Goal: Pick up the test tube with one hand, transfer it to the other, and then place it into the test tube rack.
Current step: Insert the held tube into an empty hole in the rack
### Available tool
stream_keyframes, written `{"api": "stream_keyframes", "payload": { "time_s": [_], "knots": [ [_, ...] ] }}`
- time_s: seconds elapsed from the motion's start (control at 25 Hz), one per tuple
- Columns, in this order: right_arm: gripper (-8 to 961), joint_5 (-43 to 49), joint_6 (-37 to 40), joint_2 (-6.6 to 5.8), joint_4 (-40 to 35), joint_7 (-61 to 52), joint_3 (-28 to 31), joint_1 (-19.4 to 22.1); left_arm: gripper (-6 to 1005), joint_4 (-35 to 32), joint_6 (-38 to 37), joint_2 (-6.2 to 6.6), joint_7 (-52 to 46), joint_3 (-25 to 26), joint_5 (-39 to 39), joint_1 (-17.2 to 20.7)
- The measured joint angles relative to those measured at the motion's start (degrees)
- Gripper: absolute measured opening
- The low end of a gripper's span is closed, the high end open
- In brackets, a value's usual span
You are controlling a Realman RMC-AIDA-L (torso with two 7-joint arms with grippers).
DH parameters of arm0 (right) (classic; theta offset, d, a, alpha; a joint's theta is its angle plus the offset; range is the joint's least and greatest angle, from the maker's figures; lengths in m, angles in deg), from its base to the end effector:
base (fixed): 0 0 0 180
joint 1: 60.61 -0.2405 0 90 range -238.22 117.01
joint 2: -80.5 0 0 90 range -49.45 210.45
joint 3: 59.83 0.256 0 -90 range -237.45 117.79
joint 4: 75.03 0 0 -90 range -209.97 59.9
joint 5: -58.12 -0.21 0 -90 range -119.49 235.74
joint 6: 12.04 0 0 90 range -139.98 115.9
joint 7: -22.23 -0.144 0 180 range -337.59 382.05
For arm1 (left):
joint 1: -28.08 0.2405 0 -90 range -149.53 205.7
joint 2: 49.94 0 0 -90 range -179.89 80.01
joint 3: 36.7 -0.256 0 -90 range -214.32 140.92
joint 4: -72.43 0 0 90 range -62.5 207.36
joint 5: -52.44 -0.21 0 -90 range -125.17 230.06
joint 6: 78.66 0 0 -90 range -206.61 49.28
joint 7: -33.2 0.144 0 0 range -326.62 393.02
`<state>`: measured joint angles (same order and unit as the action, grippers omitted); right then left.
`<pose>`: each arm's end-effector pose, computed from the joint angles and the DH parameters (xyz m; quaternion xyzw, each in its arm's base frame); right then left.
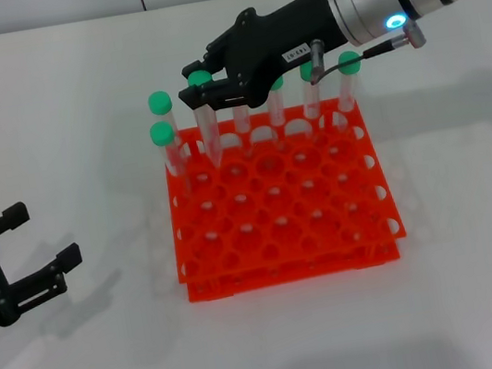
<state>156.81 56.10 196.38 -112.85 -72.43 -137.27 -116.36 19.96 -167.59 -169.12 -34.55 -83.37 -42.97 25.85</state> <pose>0.0762 0.4156 -0.0551 -0.9856 0.0530 0.1461 0.0660 -0.3402 0.2284 0.0523 -0.8985 -0.2063 -0.2454 0.2999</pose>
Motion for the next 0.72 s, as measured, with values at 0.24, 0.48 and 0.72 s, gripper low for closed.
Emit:
{"api": "stream_keyframes", "payload": {
  "time_s": [0.24,0.48,0.72],
  "knots": [
    [406,-0.4,-1.5,0.05,0.1,-0.4,-1.5,0.0,894,0.0,0.1,0.08,0.7,0.0,-0.1,-0.1],
    [412,-0.5,-2.0,0.12,0.1,-0.7,-2.5,0.0,894,0.0,0.1,0.11,0.8,0.0,-0.1,0.0],
    [418,-0.6,-2.1,0.13,0.1,-0.8,-3.3,-0.1,894,0.0,0.1,0.10,0.8,0.0,-0.1,-0.1]
  ]
}}
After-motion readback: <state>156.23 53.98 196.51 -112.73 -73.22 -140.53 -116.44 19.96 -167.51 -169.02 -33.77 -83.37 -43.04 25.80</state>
